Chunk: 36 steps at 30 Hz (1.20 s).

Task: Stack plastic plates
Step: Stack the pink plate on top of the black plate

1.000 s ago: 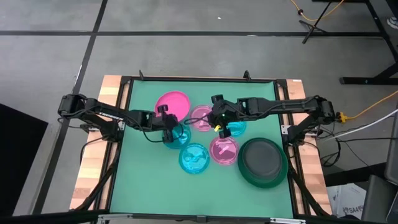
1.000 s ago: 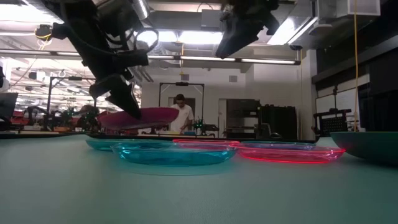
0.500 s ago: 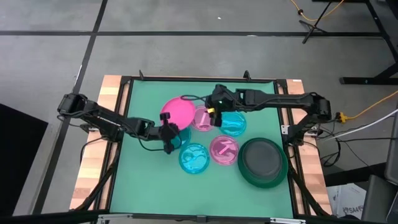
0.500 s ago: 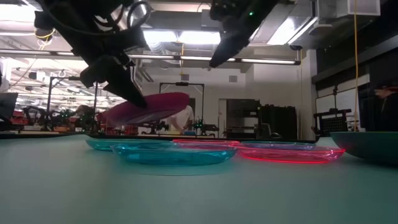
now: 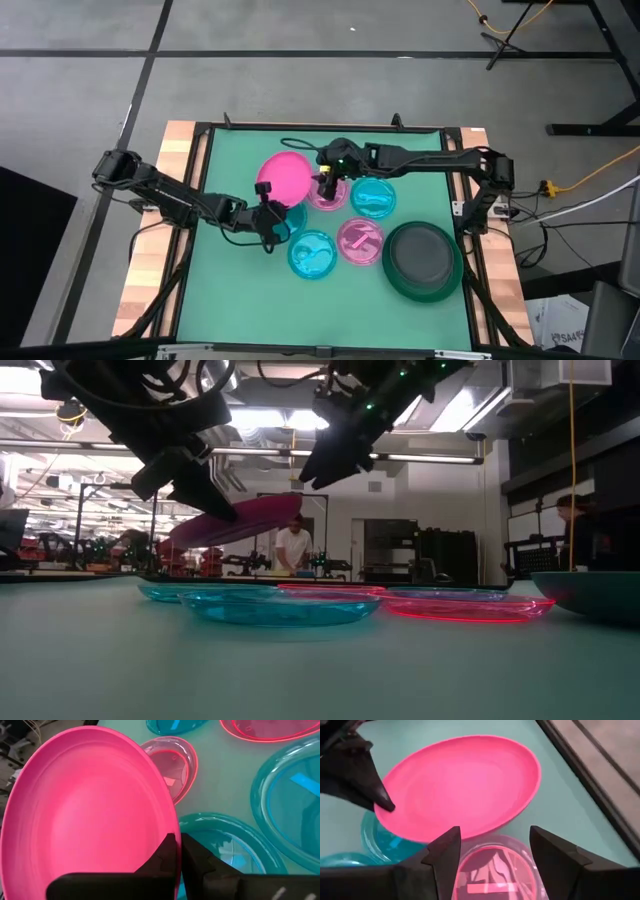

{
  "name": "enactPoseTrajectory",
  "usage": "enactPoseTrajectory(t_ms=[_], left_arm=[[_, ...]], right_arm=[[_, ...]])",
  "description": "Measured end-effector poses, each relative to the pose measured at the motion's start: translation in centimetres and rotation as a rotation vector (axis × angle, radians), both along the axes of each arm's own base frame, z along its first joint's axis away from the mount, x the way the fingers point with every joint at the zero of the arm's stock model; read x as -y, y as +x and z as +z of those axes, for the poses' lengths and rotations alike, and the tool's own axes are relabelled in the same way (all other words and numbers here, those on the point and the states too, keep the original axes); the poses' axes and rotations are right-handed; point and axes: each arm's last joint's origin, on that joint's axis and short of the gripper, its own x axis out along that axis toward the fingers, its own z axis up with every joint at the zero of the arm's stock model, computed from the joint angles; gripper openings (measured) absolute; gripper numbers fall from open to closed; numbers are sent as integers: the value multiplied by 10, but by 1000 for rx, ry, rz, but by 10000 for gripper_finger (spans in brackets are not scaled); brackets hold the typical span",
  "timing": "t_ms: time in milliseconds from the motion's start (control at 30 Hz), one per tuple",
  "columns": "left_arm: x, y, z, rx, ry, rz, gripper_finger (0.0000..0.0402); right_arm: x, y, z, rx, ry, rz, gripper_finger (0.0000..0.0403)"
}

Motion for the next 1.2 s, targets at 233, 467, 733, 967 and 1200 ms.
enactPoseTrajectory(t_ms=[233,467,733,967,1200], left_arm=[[0,1,1,12,-1,1,2],[0,1,1,16,-1,2,2],[0,3,3,35,18,1,2],[-1,2,2,8,72,-2,2],[-2,1,2,-17,112,-6,2]], right_arm=[[2,5,-11,-11,10,-70,225],[5,15,-12,73,-3,-106,225],[6,23,-19,117,28,-149,225],[8,26,-31,80,12,-181,225],[9,26,-33,85,11,-214,225]])
